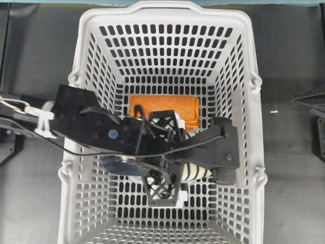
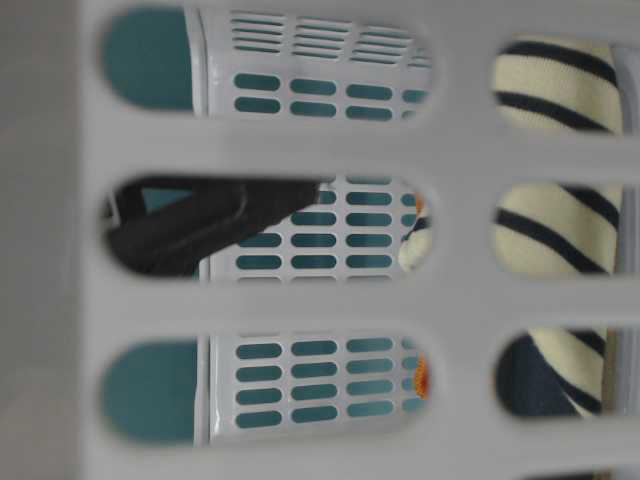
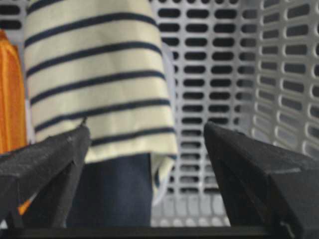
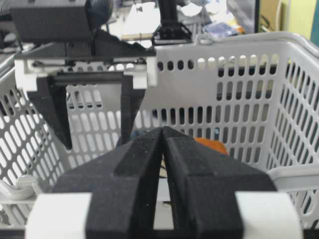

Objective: Pick up the slipper from the shopping basket with the left arm.
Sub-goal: 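Move the left gripper over the striped slipper and lower it into the basket, then close the left gripper on the striped slipper's upper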

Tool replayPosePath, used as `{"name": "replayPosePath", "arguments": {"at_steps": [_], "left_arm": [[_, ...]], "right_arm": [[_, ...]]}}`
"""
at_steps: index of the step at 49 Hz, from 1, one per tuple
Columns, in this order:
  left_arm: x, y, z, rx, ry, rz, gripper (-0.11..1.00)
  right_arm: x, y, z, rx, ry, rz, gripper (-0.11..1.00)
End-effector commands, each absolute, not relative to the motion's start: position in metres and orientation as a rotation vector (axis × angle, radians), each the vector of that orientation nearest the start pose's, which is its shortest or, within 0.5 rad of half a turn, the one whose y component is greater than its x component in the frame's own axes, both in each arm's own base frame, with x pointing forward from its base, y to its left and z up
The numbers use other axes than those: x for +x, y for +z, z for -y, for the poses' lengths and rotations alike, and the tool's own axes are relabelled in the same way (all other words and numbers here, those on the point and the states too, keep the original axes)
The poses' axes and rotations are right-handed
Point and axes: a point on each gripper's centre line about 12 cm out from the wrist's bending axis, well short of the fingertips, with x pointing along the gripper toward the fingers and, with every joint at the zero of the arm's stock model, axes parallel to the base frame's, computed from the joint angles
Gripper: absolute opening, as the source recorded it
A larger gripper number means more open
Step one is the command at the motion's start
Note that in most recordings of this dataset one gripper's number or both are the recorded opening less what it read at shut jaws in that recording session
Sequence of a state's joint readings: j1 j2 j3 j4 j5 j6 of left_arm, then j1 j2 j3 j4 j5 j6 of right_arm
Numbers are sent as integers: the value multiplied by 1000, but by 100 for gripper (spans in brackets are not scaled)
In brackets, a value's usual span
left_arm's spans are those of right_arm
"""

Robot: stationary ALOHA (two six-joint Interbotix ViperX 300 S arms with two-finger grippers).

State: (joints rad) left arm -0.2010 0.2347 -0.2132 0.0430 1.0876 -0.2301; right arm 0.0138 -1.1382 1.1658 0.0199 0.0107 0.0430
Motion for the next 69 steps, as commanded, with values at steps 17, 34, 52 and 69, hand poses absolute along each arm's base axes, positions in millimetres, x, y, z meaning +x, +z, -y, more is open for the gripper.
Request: {"name": "replayPosePath", "arguments": {"at_steps": [17,34,52,69], "left_arm": [[486,259,92,-35,-22,-1174,91],[484,279,85,34,-52,-1196,91],[487,244,73,23,-31,-1216,91],[477,220,64,10,-18,-1220,91]], "right_arm": [[172,298,-5,67,27,-21,0],[172,296,-7,69,40,-14,0],[172,297,-7,67,40,-4,0],[172,295,-7,67,40,-11,0]]}}
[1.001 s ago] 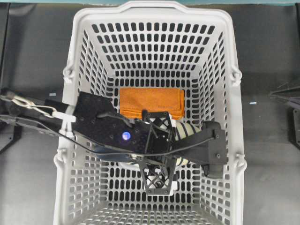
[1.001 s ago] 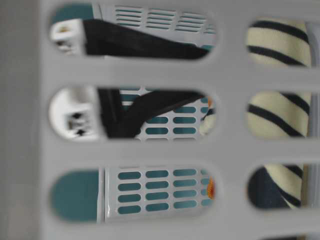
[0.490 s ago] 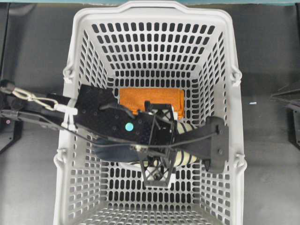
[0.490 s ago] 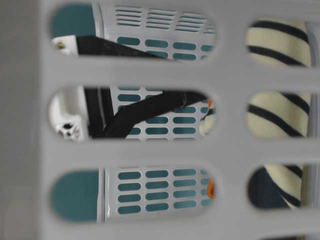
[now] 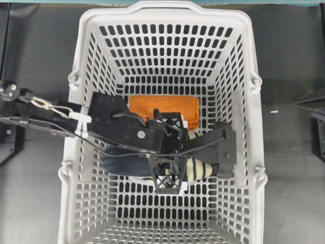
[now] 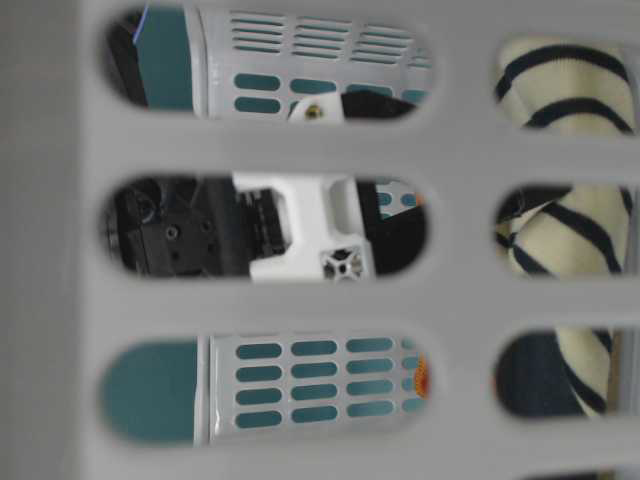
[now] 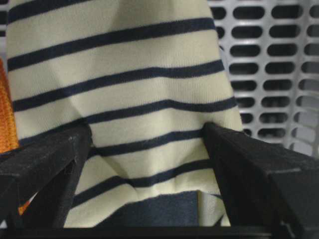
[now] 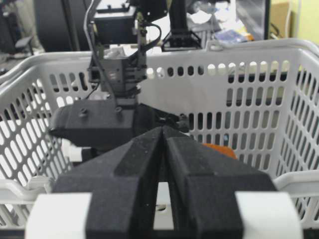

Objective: Pick up the slipper from the shopping basket with the left arm.
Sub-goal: 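Close the left gripper on the striped slipper's upper, then lift the striped slipper upward out of the basket with the left gripper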

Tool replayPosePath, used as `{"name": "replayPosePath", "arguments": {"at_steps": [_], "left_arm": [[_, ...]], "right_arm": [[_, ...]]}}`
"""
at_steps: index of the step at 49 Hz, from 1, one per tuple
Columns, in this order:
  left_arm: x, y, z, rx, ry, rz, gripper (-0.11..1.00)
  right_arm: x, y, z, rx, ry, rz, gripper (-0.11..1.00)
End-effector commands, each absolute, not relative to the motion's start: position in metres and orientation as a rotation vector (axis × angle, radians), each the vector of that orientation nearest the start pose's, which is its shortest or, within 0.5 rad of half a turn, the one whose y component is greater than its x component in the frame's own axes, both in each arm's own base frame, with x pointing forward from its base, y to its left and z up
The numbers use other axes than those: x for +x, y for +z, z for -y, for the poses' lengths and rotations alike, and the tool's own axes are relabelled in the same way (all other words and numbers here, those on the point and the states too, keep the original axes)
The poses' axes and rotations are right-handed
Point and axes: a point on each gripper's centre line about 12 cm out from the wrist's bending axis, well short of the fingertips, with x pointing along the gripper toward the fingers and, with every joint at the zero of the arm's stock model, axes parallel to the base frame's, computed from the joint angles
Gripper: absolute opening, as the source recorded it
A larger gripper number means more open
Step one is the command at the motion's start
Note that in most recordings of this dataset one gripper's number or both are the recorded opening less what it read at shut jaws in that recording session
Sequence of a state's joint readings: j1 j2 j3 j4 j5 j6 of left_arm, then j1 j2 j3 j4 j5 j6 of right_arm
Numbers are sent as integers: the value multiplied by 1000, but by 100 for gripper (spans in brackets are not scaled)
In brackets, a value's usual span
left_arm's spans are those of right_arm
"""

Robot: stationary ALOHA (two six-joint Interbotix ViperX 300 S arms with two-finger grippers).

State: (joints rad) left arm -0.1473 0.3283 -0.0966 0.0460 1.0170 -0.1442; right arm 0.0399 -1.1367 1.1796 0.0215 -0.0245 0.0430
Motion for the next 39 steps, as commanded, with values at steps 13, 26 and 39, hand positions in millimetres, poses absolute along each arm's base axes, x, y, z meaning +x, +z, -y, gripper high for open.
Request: {"name": "replayPosePath", "arguments": {"at_steps": [13,26,39], "left_arm": [[476,221,61,8,-12,-1226,73],[472,238,62,15,-19,-1212,7],[470,287,66,14,-24,-1187,5]], "right_arm": [[172,294,-7,69,40,-12,0],[172,294,-7,69,40,-12,0],[171,293,-7,69,40,-14,0]]}}
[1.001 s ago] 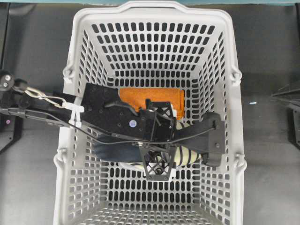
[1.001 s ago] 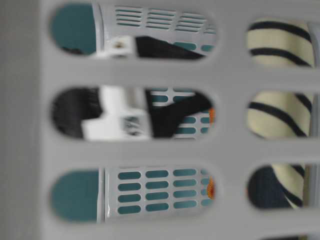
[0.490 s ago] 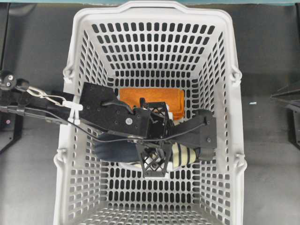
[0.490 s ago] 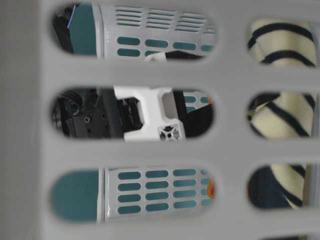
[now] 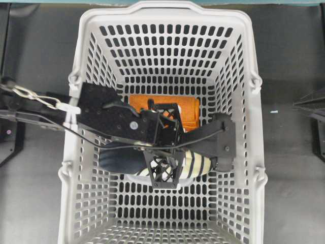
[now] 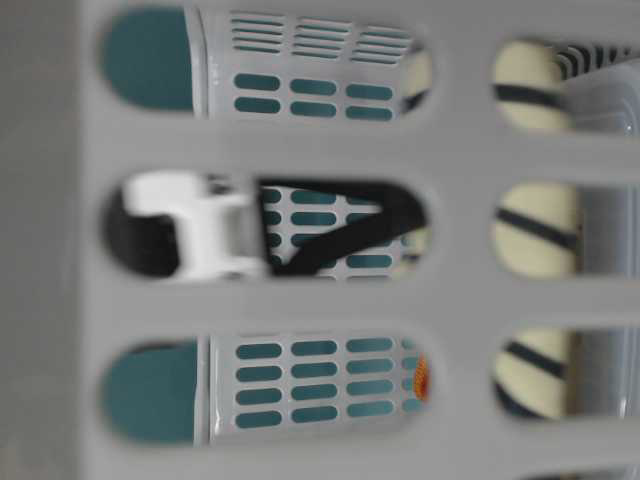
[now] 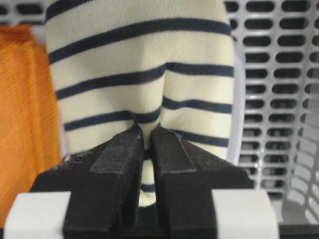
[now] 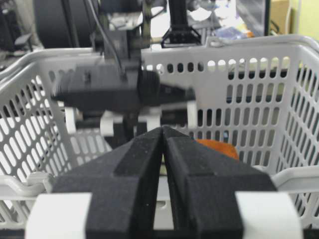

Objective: Pick up the slipper from the shopping basket with the left arm.
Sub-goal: 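Lift the striped slipper upward out of the basket with the left gripper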

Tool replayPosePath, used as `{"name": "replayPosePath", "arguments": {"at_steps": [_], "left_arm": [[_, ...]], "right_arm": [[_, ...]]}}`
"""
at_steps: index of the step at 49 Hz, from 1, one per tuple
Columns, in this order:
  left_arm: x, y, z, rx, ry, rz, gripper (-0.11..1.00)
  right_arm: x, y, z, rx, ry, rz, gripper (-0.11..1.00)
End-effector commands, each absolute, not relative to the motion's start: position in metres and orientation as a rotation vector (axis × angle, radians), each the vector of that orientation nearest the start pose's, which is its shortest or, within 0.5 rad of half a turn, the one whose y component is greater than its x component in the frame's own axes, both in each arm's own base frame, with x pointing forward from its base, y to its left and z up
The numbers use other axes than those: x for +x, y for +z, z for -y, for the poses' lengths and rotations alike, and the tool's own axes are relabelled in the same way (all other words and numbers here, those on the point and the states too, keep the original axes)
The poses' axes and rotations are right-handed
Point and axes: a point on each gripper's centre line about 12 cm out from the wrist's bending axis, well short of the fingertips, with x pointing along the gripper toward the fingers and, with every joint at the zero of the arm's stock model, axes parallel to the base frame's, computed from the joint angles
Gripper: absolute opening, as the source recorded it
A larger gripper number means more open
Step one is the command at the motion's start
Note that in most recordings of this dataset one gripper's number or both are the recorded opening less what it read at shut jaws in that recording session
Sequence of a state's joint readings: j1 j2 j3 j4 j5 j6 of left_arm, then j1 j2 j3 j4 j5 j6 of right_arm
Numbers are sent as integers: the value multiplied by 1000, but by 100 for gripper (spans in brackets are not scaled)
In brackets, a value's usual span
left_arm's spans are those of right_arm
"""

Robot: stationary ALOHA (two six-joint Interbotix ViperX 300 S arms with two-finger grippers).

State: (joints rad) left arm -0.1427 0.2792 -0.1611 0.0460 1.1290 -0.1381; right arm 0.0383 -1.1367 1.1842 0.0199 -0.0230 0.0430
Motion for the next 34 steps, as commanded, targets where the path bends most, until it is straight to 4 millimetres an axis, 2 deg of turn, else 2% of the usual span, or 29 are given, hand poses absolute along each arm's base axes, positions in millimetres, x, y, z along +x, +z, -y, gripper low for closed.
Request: {"name": "replayPosePath", "arguments": {"at_steps": [1,25,34], "left_arm": [[470,291,67,14,-25,-1188,5],[463,397,69,9,-9,-1248,5],[469,429,70,-5,-15,-1167,5]], "right_arm": [[171,293,-7,69,40,-14,0],[171,293,-7,69,40,-14,0],[171,293,-7,69,40,-14,0]]}}
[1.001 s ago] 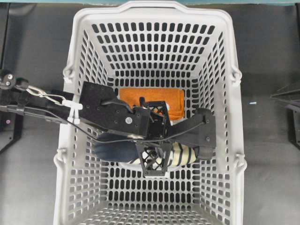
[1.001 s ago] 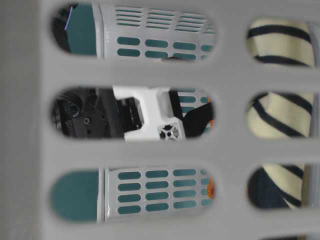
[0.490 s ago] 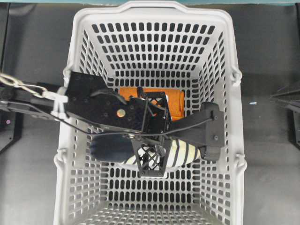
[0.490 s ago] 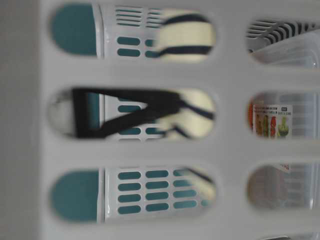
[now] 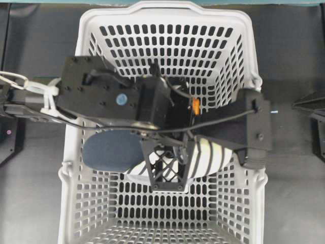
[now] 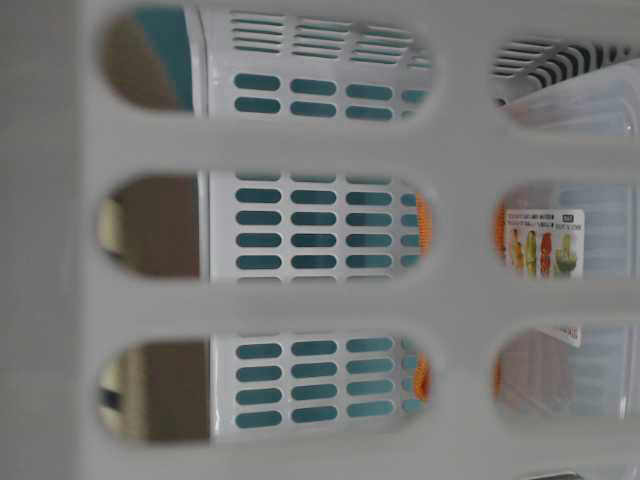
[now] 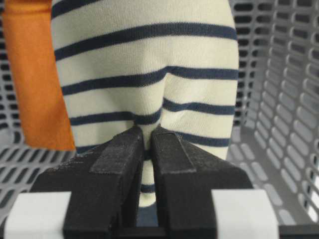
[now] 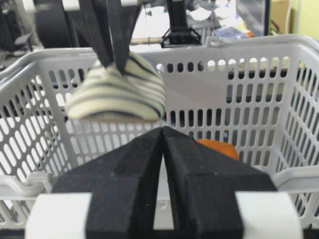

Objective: Pick up the slipper from the shopping basket with the left arm.
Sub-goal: 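Lift the striped slipper upward out of the basket with the left gripper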

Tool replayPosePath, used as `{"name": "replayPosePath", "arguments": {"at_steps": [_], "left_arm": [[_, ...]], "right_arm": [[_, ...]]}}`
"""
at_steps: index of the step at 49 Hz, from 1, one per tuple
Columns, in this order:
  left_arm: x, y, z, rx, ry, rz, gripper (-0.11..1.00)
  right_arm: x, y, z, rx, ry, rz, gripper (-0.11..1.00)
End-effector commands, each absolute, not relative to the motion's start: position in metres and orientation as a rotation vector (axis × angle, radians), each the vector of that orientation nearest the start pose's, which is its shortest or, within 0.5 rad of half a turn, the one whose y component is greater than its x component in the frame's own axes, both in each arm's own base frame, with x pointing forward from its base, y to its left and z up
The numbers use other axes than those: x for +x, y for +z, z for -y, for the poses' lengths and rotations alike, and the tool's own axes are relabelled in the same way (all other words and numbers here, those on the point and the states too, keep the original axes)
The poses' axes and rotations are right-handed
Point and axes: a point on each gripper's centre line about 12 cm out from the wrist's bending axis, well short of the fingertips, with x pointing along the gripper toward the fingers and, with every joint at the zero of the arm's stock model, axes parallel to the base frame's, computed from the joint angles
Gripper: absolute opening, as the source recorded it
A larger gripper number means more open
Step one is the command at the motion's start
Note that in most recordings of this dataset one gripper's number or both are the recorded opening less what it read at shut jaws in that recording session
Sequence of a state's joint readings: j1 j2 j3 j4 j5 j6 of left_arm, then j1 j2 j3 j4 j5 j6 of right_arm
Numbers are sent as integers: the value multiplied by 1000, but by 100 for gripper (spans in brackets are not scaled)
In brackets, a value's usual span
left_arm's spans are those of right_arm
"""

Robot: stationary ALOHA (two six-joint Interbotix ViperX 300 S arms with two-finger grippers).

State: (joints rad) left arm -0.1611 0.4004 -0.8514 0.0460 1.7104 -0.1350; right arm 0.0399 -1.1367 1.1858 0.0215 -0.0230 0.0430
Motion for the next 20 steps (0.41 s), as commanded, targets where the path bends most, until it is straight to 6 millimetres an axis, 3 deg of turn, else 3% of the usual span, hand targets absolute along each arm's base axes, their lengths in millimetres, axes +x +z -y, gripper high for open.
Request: {"name": "replayPosePath", "arguments": {"at_steps": [1,20], "left_arm": [[469,430,70,-6,-16,-1163,5],[469,426,67,-6,-6,-1194,5]], "right_arm": [[171,293,-7,69,40,-12,0],[170,294,-7,69,40,-8,0]]}}
